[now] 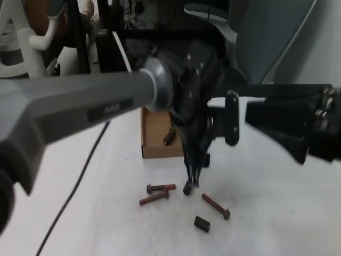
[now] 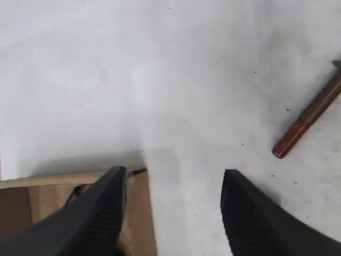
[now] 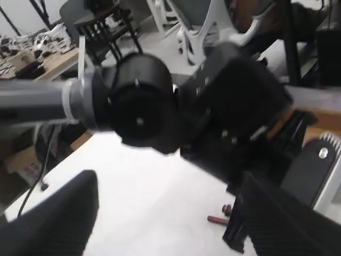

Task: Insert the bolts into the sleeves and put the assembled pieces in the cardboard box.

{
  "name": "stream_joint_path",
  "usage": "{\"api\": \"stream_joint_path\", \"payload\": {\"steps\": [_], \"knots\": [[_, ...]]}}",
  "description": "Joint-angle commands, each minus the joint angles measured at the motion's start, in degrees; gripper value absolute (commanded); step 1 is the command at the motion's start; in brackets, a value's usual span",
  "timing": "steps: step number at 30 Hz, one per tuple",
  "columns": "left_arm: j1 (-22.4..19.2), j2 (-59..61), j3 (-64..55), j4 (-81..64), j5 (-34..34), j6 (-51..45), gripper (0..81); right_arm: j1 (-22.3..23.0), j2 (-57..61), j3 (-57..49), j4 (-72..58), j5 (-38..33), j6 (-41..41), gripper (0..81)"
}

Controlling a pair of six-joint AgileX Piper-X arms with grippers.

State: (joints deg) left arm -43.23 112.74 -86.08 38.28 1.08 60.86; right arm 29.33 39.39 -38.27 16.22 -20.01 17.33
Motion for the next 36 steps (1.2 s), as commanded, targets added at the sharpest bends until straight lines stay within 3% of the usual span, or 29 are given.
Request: {"api": "stream_joint_path", "payload": {"steps": [1,9,18,31,33,35,36], "knots": [[-1.47,1.03,-0.38,0.21,2.07,2.63,50.7,-0.29,-3.55,-1.38,-0.22,5.03,-2.0,70.0],[-5.61,2.44,-0.38,0.08,3.78,3.75,43.0,-0.29,-12.97,-1.68,-1.01,13.95,-6.68,70.0],[-7.86,4.56,-0.38,3.51,2.92,5.15,43.0,-0.29,-16.9,-1.68,-0.58,9.63,-0.9,70.0],[-7.99,10.0,-0.38,3.56,2.92,5.63,42.0,-0.29,-19.49,-1.68,-0.06,8.12,0.65,70.0],[-7.99,10.34,-0.38,3.39,2.32,5.52,29.0,-0.29,-19.49,-1.68,0.3,8.12,0.64,70.0],[-8.33,10.36,-0.38,3.54,0.08,3.89,2.1,-0.29,-19.49,-1.68,1.28,8.12,0.43,70.0],[-8.39,10.36,-0.5,3.54,-1.08,2.98,1.8,-0.29,-19.49,-1.68,2.32,8.12,0.25,70.0]]}}
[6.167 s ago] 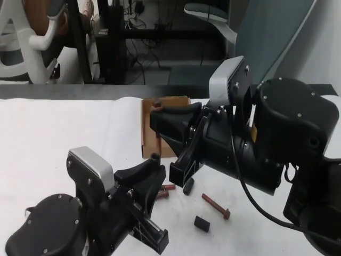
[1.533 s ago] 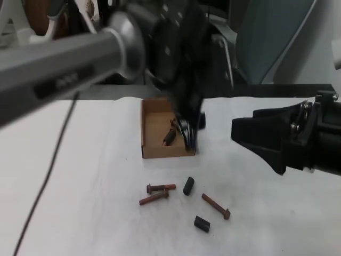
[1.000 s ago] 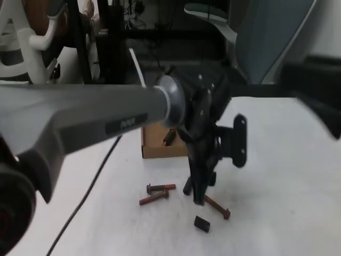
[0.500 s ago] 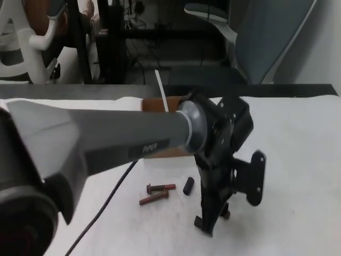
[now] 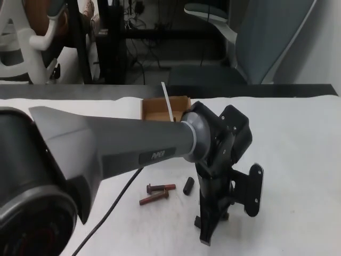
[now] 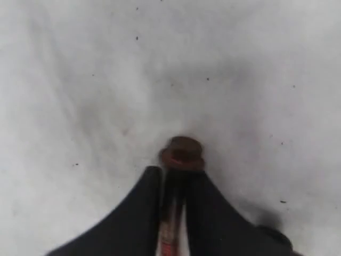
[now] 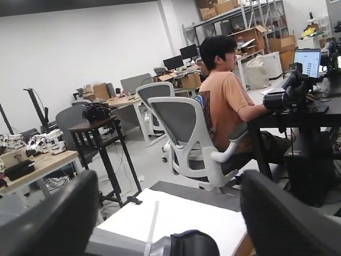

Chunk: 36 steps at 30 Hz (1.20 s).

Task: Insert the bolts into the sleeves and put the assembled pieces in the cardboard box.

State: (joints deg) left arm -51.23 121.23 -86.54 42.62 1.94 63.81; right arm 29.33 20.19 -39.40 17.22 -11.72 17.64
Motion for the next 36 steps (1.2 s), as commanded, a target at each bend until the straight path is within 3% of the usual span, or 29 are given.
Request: {"api": "stream_joint_path", "payload": {"steps": [1,3,8,11,13,19,21,22,24,28,32,36], "knots": [[-0.36,1.73,-0.07,-0.8,-3.05,-1.48,1.8,-0.29,-0.29,-0.55,2.44,0.13,-0.06,70.0],[-0.36,1.23,-0.06,-1.36,-4.79,-5.57,1.8,-0.29,-0.29,-0.55,4.81,0.28,-0.45,70.0],[-0.05,-2.9,-0.06,-1.42,-5.32,-14.91,1.8,-0.29,-0.29,-0.55,10.57,2.98,-11.92,70.0],[0.69,-7.55,-0.06,-1.55,-3.62,-21.66,1.8,-0.29,-0.29,-0.55,14.22,3.93,-12.78,70.0],[1.82,-11.03,0.06,-1.93,-0.49,-26.4,1.8,-0.29,-0.29,-0.55,18.12,3.93,-12.78,70.0],[7.2,-23.67,1.94,-5.1,0.03,-37.31,1.8,-0.29,0.81,-0.55,21.08,-0.36,-17.15,70.0],[9.24,-28.48,4.18,-5.92,1.22,-39.54,1.8,-0.29,2.74,-0.55,21.1,-1.98,-19.4,60.9],[10.2,-30.43,5.51,-6.31,1.82,-40.83,1.8,-0.29,4.65,-0.55,21.33,-3.74,-21.19,56.1],[11.63,-35.39,8.46,-7.99,2.79,-43.12,1.8,-0.29,8.18,-0.55,21.75,-5.11,-22.86,56.4],[13.71,-46.18,16.47,-13.21,2.78,-47.33,1.8,-0.29,18.92,-3.13,26.65,-5.34,-21.65,67.1],[14.02,-56.62,24.82,-19.95,2.91,-51.72,1.8,-0.29,32.15,-8.87,33.34,-5.34,-23.88,62.2],[14.02,-67.46,32.37,-25.59,2.35,-58.02,1.8,-0.29,43.25,-15.2,34.37,-1.79,-31.24,61.7]]}}
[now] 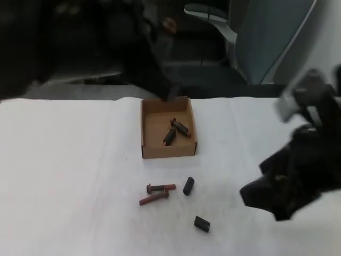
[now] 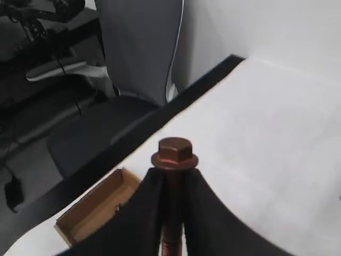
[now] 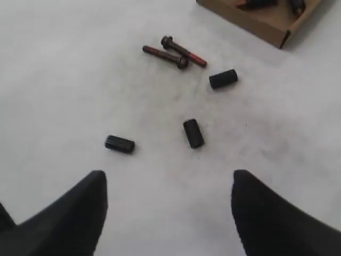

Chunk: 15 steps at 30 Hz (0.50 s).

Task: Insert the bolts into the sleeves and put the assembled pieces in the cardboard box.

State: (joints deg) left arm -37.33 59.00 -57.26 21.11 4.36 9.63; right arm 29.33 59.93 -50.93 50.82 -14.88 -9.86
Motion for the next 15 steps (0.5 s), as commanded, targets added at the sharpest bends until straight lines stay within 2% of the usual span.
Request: {"api": "stream_joint_path", "payload": {"steps": [1,9,15], "knots": [[0.12,-7.76,4.89,-5.03,-0.19,-5.51,1.8,-0.29,5.46,-5.32,0.77,1.68,-5.07,61.7],[0.12,-20.73,14.91,-6.45,-0.41,-9.21,1.8,-0.05,25.07,-18.42,7.85,1.85,-13.72,61.7],[0.12,-24.15,18.21,-6.45,-0.66,-11.69,1.8,1.5,37.64,-23.22,13.68,11.02,-23.0,61.7]]}}
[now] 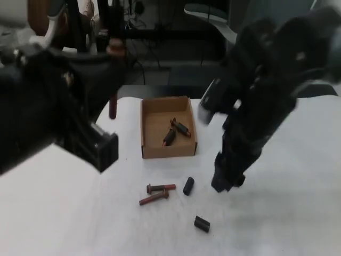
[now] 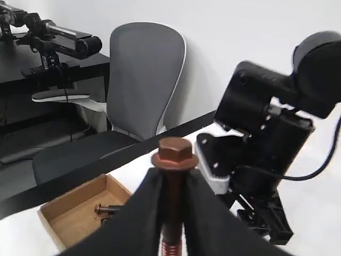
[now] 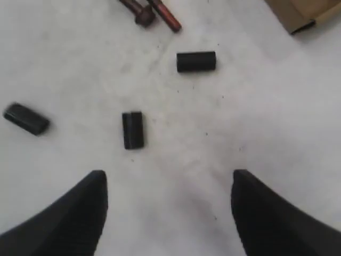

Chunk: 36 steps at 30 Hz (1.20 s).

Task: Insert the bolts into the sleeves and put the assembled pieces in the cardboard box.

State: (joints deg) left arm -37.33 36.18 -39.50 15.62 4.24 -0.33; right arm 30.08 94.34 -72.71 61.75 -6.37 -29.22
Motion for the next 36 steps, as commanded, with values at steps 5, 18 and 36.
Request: {"api": "stream_joint_path", "payload": {"steps": [5,18,36], "knots": [[0.12,-1.63,1.22,-0.97,-1.58,-2.24,1.8,3.16,9.42,-1.63,3.33,3.56,-4.07,61.7],[0.12,-1.63,1.96,-0.97,-1.58,-0.84,1.8,9.59,12.67,-1.57,-3.99,0.34,-4.28,61.7],[0.12,-1.63,1.96,-0.97,-1.58,-0.74,1.8,3.96,20.05,-1.57,-5.98,1.34,-5.96,0.8]]}}
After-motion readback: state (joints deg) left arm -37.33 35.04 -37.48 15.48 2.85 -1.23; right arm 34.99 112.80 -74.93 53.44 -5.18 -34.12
